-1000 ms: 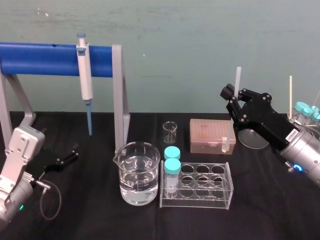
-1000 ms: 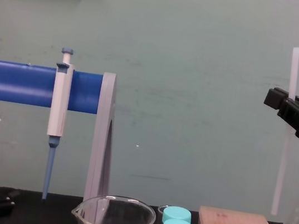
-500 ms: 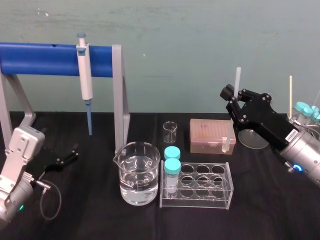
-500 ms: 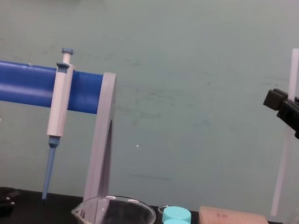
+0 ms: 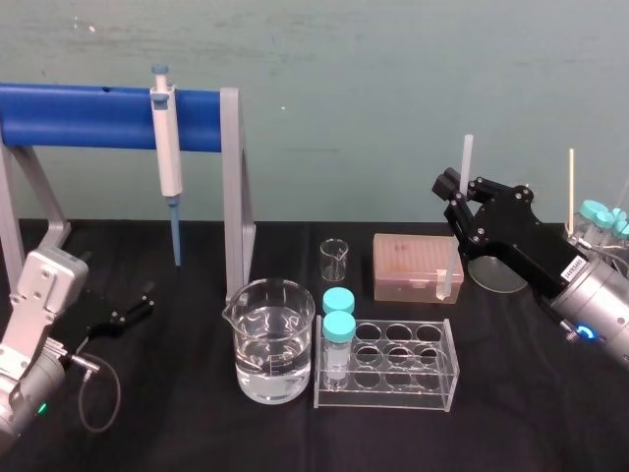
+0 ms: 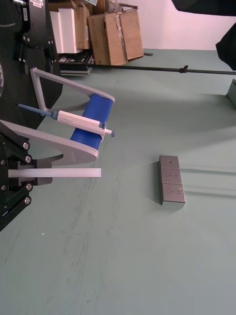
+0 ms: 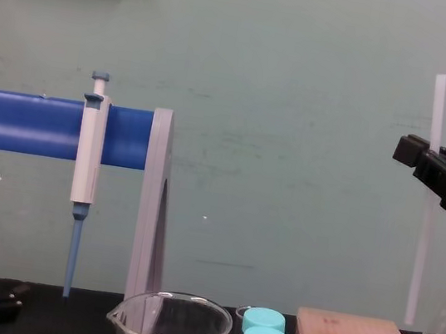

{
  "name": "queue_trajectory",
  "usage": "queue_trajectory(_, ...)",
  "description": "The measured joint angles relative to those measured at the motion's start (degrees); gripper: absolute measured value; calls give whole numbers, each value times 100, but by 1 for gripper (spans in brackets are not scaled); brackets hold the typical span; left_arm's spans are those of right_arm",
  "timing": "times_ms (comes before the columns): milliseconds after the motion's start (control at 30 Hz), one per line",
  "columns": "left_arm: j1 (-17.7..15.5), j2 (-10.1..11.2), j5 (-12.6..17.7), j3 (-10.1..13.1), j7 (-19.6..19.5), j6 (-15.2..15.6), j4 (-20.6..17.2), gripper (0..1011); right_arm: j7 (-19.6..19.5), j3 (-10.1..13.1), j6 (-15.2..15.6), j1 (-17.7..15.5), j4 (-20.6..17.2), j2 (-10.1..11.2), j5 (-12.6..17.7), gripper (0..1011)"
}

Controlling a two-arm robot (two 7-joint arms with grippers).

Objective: Pick up the stirring rod with one hand, then place it down.

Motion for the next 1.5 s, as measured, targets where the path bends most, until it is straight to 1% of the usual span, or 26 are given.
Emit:
queue_trajectory(567,0,0,0,0,0,0,0,1000,27,-14,2,-20,-16,9,10,69)
queue_trajectory(700,0,0,0,0,0,0,0,1000,201,-54,62,-21,14,45,157,69)
queue_trajectory(800,0,0,0,0,0,0,0,1000,387,-127,169,-86,31,112,321,69)
queue_trajectory(833,0,0,0,0,0,0,0,1000,387,-127,169,-86,31,112,321,69)
queue_trajectory(933,0,0,0,0,0,0,0,1000,477,-216,264,-205,2,204,411,69)
queue_trajectory(1033,0,0,0,0,0,0,0,1000,486,-261,298,-282,-28,262,445,69)
queue_trajectory(1333,0,0,0,0,0,0,0,1000,443,-338,317,-363,18,317,476,69)
queue_trajectory(1500,0,0,0,0,0,0,0,1000,415,-390,242,-309,146,302,389,69)
